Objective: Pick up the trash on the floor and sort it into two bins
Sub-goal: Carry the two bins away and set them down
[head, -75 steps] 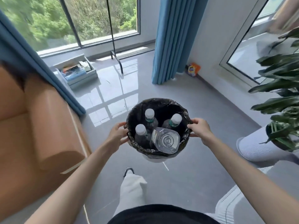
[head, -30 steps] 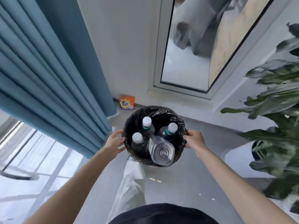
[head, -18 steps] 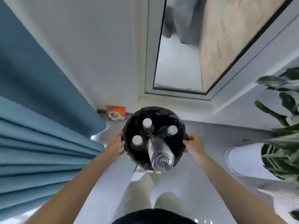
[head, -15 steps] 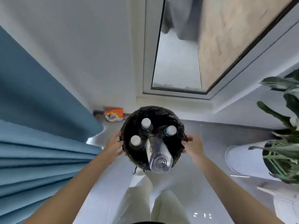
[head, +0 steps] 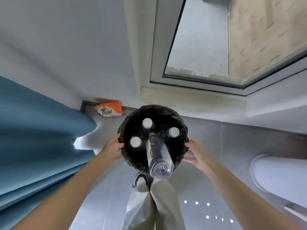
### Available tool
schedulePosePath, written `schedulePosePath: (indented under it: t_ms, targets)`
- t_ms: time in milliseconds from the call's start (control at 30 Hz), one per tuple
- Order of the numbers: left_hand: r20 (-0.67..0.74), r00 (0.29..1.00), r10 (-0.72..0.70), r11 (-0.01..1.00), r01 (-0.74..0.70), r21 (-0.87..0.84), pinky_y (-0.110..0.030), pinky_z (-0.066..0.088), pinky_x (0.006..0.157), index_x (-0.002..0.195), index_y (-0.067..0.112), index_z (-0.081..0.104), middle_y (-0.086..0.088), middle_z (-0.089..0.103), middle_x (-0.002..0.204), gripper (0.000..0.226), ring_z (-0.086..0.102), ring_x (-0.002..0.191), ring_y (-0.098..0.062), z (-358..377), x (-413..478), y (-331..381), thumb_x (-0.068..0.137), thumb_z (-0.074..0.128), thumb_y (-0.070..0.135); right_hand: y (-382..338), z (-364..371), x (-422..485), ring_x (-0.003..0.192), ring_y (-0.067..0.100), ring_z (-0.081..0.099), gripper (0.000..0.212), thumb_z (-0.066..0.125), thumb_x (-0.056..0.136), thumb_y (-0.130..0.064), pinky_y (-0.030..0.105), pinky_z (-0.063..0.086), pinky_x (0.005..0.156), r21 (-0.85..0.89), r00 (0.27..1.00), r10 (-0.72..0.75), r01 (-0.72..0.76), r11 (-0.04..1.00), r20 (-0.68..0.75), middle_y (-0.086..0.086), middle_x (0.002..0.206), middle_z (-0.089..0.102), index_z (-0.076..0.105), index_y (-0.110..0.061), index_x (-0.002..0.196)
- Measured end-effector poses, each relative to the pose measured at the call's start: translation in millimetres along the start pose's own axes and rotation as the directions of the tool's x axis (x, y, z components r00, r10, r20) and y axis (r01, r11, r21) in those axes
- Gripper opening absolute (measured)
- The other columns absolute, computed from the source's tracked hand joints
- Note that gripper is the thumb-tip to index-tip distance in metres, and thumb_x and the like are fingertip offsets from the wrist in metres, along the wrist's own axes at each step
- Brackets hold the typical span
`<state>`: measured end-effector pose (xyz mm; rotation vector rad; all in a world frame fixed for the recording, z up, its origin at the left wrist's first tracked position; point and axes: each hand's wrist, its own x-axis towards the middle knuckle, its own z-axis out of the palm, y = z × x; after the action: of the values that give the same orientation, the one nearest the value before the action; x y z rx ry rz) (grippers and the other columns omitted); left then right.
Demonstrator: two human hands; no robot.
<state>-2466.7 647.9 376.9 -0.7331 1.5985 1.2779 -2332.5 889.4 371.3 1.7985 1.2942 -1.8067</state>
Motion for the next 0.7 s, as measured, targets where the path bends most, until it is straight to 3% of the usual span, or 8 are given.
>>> schedulePosePath:
  t_ms: [100, 233, 333, 467, 567, 700]
  targets:
    - [-0.010, 1.000, -0.013, 1.000, 0.013, 0.005, -0.039, 0.044, 0.087, 0.122, 0.032, 0.048, -0.001, 0.056, 0.112, 0.052, 0.053, 0.101, -0.019, 5.7, 60.2, -8.8, 0.091, 0.039, -0.009, 6.6, 15.8, 62.7, 0.097, 0.024, 0.058, 0.041, 0.039, 0.090, 0.005, 0.049, 0.053, 0.085, -0.013, 0.999, 0.033, -0.033, 0.999, 0.020, 0.008, 0.107, 0.062, 0.059, -0.016, 0.119]
    - [-0.024, 0.999, -0.038, 0.999, 0.038, 0.009, -0.038, 0.047, 0.084, 0.133, 0.029, 0.048, 0.000, 0.059, 0.111, 0.058, 0.055, 0.102, -0.018, 5.1, 131.0, -22.3, 0.090, 0.039, -0.009, 16.4, 32.4, 129.3, 0.097, 0.024, 0.057, 0.042, 0.036, 0.089, 0.006, 0.048, 0.055, 0.077, -0.019, 0.999, 0.043, -0.042, 0.999, 0.028, 0.009, 0.106, 0.060, 0.060, -0.017, 0.114]
    - [-0.006, 0.998, -0.056, 0.998, 0.056, 0.007, -0.040, 0.048, 0.087, 0.134, 0.030, 0.047, 0.002, 0.061, 0.108, 0.061, 0.057, 0.098, -0.017, 5.3, 172.6, -29.0, 0.089, 0.040, -0.010, 23.1, 43.8, 171.2, 0.104, 0.025, 0.057, 0.043, 0.033, 0.090, 0.008, 0.047, 0.055, 0.072, -0.032, 0.998, 0.049, -0.048, 0.998, 0.049, 0.008, 0.109, 0.061, 0.059, -0.019, 0.112]
    - [-0.037, 0.996, -0.087, 0.996, 0.088, 0.021, -0.040, 0.047, 0.091, 0.136, 0.029, 0.045, 0.000, 0.059, 0.113, 0.064, 0.055, 0.103, -0.019, 13.5, 213.9, -35.1, 0.087, 0.037, -0.012, 27.7, 54.3, 211.7, 0.098, 0.023, 0.057, 0.043, 0.031, 0.089, 0.009, 0.048, 0.055, 0.068, -0.043, 0.996, 0.072, -0.070, 0.997, 0.047, 0.004, 0.100, 0.061, 0.060, -0.020, 0.100]
    - [-0.053, 0.992, -0.113, 0.993, 0.114, 0.013, -0.040, 0.047, 0.092, 0.135, 0.029, 0.046, 0.003, 0.059, 0.107, 0.066, 0.055, 0.099, -0.016, 18.0, 237.9, -42.5, 0.084, 0.035, -0.011, 34.1, 58.8, 238.2, 0.109, 0.028, 0.054, 0.047, 0.031, 0.087, 0.010, 0.055, 0.054, 0.080, -0.029, 0.995, 0.085, -0.084, 0.996, 0.051, 0.007, 0.112, 0.059, 0.060, -0.016, 0.114]
    - [-0.056, 0.993, -0.099, 0.994, 0.101, 0.029, -0.042, 0.046, 0.094, 0.132, 0.031, 0.048, 0.005, 0.057, 0.107, 0.066, 0.051, 0.102, -0.017, 22.8, 259.2, -51.4, 0.082, 0.033, -0.009, 38.7, 64.9, 257.0, 0.120, 0.032, 0.049, 0.051, 0.034, 0.088, 0.009, 0.050, 0.055, 0.079, -0.024, 0.995, 0.075, -0.074, 0.997, 0.064, 0.011, 0.129, 0.052, 0.052, -0.016, 0.129]
